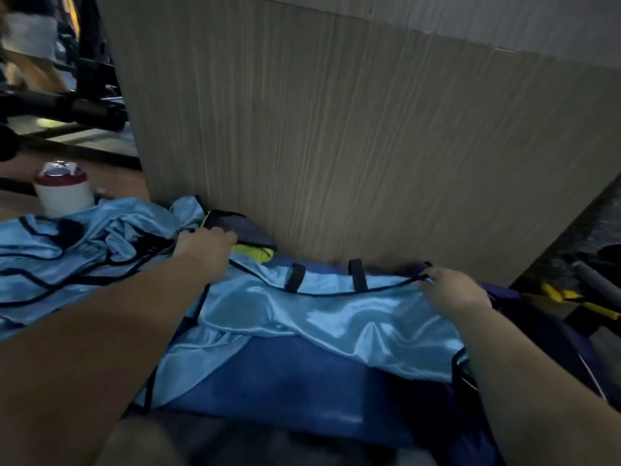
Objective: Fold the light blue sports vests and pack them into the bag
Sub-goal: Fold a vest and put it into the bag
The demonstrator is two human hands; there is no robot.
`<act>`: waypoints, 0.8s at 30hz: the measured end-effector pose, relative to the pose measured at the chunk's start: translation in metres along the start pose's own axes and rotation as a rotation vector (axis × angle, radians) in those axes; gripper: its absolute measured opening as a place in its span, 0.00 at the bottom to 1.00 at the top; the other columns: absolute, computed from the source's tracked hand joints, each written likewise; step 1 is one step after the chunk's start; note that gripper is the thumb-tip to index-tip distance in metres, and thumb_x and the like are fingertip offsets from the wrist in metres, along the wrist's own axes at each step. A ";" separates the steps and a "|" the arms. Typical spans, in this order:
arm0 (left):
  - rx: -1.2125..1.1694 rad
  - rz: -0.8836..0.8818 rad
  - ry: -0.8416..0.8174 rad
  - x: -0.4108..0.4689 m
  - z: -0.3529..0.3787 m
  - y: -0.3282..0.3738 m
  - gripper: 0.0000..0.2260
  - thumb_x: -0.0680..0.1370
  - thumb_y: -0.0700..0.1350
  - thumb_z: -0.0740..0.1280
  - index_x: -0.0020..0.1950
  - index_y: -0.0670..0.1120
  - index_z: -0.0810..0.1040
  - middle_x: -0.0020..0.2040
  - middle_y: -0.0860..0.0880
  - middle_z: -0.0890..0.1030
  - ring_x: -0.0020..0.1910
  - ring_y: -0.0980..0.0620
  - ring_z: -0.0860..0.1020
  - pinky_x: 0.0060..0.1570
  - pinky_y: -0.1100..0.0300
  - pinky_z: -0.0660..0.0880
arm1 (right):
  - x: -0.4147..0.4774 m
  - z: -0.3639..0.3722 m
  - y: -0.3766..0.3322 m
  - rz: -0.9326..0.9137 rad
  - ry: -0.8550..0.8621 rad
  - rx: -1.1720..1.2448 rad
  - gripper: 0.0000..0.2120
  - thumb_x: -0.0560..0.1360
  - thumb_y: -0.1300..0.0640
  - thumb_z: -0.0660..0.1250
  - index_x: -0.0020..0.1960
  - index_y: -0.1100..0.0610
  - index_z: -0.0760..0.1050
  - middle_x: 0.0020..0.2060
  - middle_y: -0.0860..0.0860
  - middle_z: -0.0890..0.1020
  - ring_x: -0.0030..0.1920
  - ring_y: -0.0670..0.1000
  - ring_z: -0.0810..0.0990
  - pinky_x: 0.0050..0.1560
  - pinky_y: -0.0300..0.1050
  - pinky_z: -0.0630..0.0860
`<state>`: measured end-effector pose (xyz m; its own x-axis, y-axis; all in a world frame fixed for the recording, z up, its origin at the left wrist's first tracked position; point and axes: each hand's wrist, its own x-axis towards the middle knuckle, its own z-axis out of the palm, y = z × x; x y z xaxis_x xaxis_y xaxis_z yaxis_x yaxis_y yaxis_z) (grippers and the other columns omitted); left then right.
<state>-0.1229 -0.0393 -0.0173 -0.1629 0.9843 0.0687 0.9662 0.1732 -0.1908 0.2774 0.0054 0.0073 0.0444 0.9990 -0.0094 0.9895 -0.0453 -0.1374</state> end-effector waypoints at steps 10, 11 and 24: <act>-0.300 0.206 0.273 -0.018 0.069 0.006 0.17 0.76 0.48 0.65 0.65 0.51 0.76 0.65 0.50 0.75 0.66 0.46 0.71 0.61 0.45 0.67 | 0.004 0.053 -0.006 -0.039 0.393 -0.235 0.17 0.76 0.54 0.64 0.64 0.47 0.76 0.58 0.53 0.78 0.61 0.58 0.70 0.59 0.55 0.62; -0.297 0.163 0.160 -0.017 0.074 0.005 0.19 0.79 0.50 0.64 0.70 0.52 0.71 0.70 0.52 0.71 0.70 0.47 0.67 0.65 0.47 0.63 | 0.005 0.057 -0.011 -0.159 0.414 -0.243 0.13 0.74 0.56 0.66 0.57 0.49 0.80 0.52 0.53 0.80 0.56 0.58 0.73 0.55 0.53 0.66; -0.640 0.008 0.215 -0.021 0.071 -0.020 0.21 0.75 0.30 0.61 0.63 0.49 0.78 0.63 0.47 0.76 0.65 0.46 0.70 0.62 0.55 0.66 | -0.003 0.101 -0.046 -0.288 -0.126 0.214 0.27 0.66 0.47 0.78 0.64 0.49 0.76 0.56 0.47 0.80 0.58 0.49 0.77 0.61 0.41 0.72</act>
<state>-0.1531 -0.0608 -0.0844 -0.1755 0.9451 0.2757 0.9058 0.0453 0.4212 0.2178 0.0046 -0.0865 -0.2618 0.9632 -0.0605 0.9073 0.2243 -0.3556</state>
